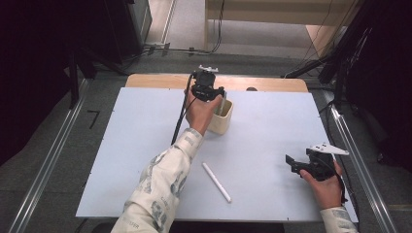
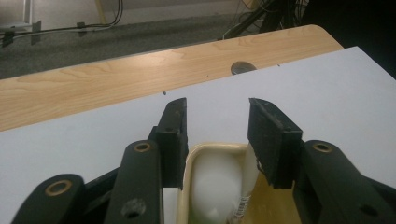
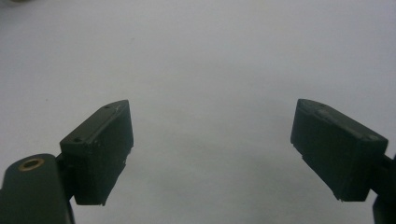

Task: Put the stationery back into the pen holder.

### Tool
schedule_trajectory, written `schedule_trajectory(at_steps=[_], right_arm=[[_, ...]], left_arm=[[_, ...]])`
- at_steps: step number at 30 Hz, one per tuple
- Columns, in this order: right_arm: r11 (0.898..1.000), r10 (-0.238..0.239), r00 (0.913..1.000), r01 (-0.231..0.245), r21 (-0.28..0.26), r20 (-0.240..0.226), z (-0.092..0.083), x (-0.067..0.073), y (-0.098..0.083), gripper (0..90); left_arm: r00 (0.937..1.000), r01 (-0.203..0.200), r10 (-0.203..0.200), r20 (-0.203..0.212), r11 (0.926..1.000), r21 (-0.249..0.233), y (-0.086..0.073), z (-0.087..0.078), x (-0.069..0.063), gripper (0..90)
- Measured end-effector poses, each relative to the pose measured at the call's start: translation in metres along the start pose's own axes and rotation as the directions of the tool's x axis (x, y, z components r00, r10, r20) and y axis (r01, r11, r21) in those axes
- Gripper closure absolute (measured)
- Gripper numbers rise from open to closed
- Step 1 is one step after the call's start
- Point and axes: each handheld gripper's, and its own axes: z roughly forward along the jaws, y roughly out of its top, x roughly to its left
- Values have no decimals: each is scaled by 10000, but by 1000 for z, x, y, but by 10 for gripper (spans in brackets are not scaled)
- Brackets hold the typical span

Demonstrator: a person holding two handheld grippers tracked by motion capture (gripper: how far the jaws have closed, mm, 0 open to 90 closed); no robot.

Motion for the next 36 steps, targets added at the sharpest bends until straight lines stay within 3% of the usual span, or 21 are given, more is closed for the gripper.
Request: schedule_trajectory(at_steps=[10,17,26,36], right_arm=[[10000,12,10000,-12,6,16,0,0,0,114],[10000,-1,10000,1,38,26,0,1,0,114],[10000,8,10000,-8,64,62,0,1,0,114],[10000,2,10000,-2,56,61,0,1,-1,114]], left_arm=[[10000,-43,43,72,10000,-10,-8,-4,2,447],[10000,-42,45,75,9991,-426,-21,-13,9,431],[9994,39,-16,354,9979,-640,-37,-27,16,401],[9998,10,5,185,9968,-796,-59,-50,19,260]])
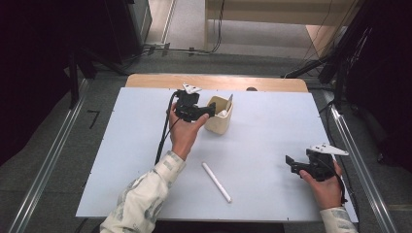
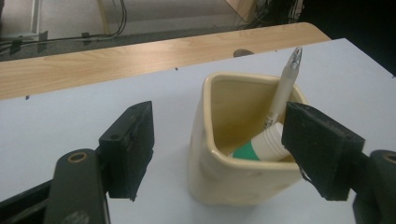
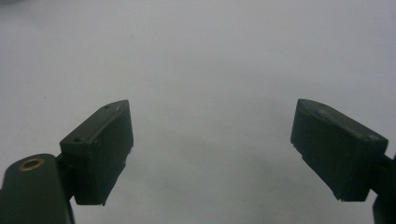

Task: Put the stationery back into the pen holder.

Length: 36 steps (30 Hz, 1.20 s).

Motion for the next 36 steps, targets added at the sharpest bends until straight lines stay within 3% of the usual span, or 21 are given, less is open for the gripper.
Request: schedule_trajectory(at_steps=[6,20,25,29,36], right_arm=[[10000,-7,10000,7,21,4,0,1,0,114],[10000,0,10000,0,14,-13,-1,2,-1,114],[10000,4,10000,-4,28,-30,-1,3,-1,114],[10000,17,10000,-17,31,-27,-1,3,-1,114],[10000,-8,10000,8,30,-10,-2,4,-2,114]], left_arm=[[10000,74,-73,-21,9999,78,-16,-14,7,226],[9993,245,-233,-299,9989,406,-61,-24,20,216],[9975,689,-679,-200,9962,536,-73,-27,27,202],[9974,594,-570,-438,9966,565,-83,-31,32,201],[9951,812,-770,-628,9944,673,-95,-37,43,201]])
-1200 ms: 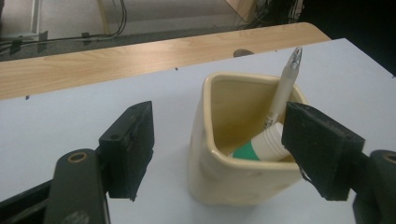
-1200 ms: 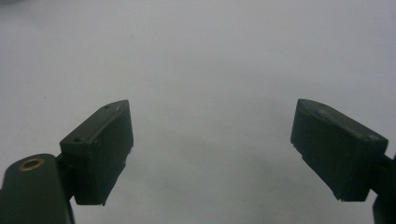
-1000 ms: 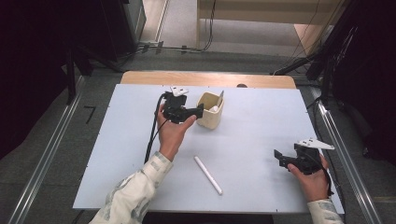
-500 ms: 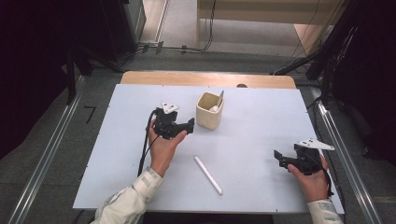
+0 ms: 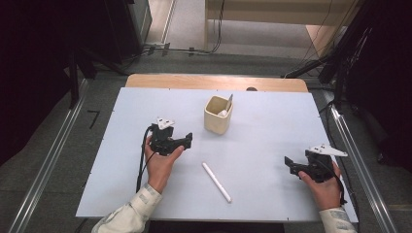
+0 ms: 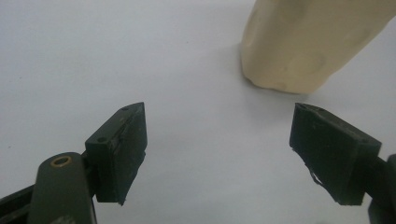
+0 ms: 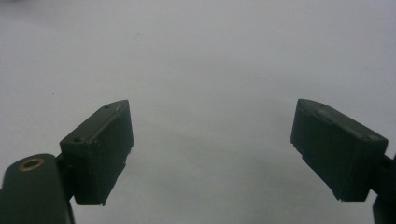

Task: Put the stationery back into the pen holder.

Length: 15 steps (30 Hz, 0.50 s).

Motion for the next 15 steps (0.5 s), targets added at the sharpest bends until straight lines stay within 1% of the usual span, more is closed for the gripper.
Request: schedule_trajectory(at_steps=[8,15], right_arm=[[10000,4,10000,-4,4,-18,-1,0,0,114],[10000,0,10000,0,20,-19,-1,1,0,114]], left_arm=[[9998,76,-75,-162,10000,33,-12,-12,11,201],[9996,108,-107,-252,9999,30,-19,-21,17,201]])
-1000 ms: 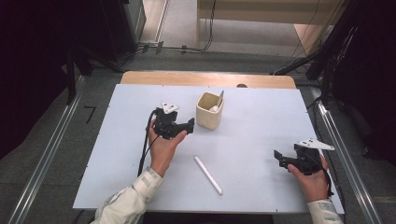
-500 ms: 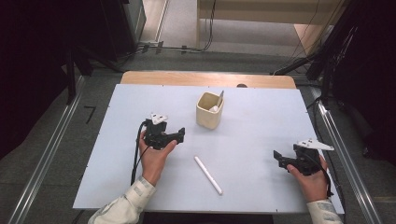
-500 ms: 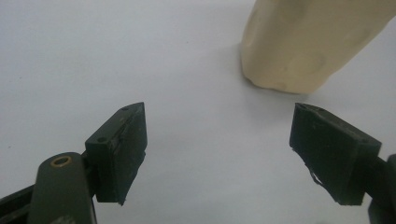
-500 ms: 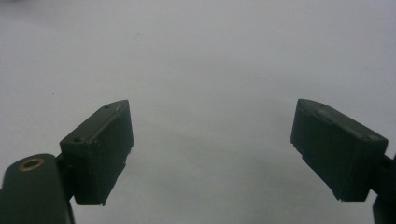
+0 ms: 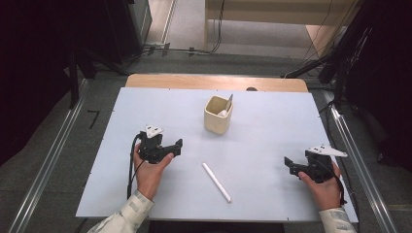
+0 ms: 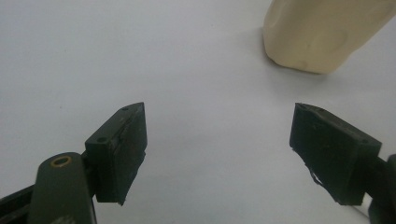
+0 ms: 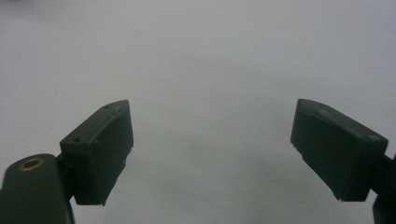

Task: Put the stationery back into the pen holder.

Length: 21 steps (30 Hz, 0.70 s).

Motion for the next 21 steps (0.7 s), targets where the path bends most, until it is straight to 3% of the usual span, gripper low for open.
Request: schedule_trajectory(at_steps=[9,21], right_arm=[[10000,-3,10000,3,14,10,0,0,-1,114],[9998,-183,9995,184,38,-249,0,11,0,114]], left_arm=[[9999,-18,20,-153,9999,145,-10,-6,7,200],[9996,-32,37,-266,9999,162,-14,-9,9,200]])
